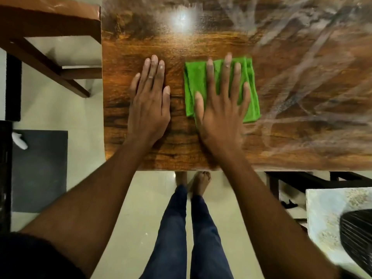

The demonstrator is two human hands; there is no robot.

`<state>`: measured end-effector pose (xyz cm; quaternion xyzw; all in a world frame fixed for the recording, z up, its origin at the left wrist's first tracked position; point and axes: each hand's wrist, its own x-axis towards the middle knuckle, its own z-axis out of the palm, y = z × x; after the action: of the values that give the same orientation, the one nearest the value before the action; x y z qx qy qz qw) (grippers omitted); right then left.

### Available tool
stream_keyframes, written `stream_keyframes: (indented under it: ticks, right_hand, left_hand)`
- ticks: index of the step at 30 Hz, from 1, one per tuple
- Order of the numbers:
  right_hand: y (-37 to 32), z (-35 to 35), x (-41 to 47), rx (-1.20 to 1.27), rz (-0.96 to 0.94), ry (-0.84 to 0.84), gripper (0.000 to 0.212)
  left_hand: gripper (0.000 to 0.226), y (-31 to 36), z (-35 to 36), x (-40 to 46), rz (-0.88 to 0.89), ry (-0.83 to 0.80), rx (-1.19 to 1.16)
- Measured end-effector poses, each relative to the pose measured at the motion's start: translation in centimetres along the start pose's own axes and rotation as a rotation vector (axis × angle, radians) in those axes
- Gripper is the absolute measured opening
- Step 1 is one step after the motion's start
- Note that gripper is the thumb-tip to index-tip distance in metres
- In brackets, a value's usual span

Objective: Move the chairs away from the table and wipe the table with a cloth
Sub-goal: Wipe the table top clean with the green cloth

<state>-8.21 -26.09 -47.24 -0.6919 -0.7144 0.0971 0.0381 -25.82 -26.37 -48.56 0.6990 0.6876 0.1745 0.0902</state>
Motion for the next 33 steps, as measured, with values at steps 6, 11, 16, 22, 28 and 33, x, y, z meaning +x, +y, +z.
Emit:
stream_keyframes:
  ticks: [6,11,16,22,28,33]
  right_hand:
    - [-6.4,1.2,-11.4,0.02,-0.031,-0.142,0.075]
    - [-1.6,0.5,-10.0,-0.026,-0.013,-0.09,0.074]
    - [4.4,-0.7,-3.3,-0.057,0.063,-0.001,0.073]
    - [6.8,-1.3,9.2,-0.073,-0.089,0.085,0.072]
    - [8.7,-2.0,2.1,-0.052,-0.096,0.035,0.068]
    - [10.2,-2.1,-7.7,-0.049,-0.066,-0.094,0.071]
  left_hand:
    - [0.051,-0.5,-0.5,0.2,-0.078,0.138,-0.317]
    - [0.055,-0.1,-0.8,0.3,-0.061,0.053,-0.227]
    - [0.066,3.8,0.3,0.7,0.038,-0.054,-0.028]
    - [0.065,9.0,3.2,4.1,0.034,-0.126,0.077]
    - [0.062,9.2,3.3,4.0,0.036,-0.149,0.128]
    - [0.061,9.5,3.4,3.8,0.034,-0.136,0.184]
